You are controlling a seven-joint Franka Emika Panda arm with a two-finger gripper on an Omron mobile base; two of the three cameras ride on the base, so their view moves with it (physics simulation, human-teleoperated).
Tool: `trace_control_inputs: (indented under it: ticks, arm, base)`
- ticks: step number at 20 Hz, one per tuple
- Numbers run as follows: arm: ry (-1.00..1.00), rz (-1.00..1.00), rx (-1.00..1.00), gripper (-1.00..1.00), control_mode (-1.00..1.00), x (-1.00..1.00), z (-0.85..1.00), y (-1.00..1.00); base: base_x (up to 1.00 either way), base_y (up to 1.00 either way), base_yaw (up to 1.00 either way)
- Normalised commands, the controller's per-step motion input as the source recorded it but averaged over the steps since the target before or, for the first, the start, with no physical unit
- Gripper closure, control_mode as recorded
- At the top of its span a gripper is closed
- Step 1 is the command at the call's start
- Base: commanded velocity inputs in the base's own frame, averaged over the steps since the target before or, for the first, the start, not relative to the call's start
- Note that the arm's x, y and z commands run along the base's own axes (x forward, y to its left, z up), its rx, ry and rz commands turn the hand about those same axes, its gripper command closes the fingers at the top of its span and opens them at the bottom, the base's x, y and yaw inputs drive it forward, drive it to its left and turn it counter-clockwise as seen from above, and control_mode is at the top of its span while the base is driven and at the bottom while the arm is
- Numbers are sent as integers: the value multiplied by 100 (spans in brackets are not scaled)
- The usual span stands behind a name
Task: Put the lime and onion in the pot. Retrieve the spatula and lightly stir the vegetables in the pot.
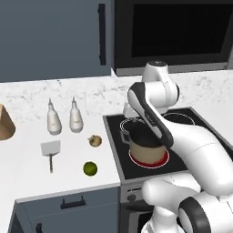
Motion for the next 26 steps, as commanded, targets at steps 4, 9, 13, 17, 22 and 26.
trace_control_inputs:
  ticks: [4, 9, 13, 17, 22, 26]
  arm:
    - [0, 0, 0, -100, 100, 0, 0, 0]
    - [1, 0, 5, -100, -100, 1, -14, 9]
    - [17, 11, 7, -100, -100, 44, -91, 54]
    - [19, 18, 0, -100, -100, 38, -100, 97]
    - [12, 4, -8, -100, -100, 0, -98, 94]
    - [8, 0, -6, -100, -100, 16, -97, 64]
  base:
    - [0, 41, 0]
    - [0, 15, 0]
    - [0, 0, 0]
    - [0, 0, 0]
    - [0, 0, 0]
    - [0, 0, 0]
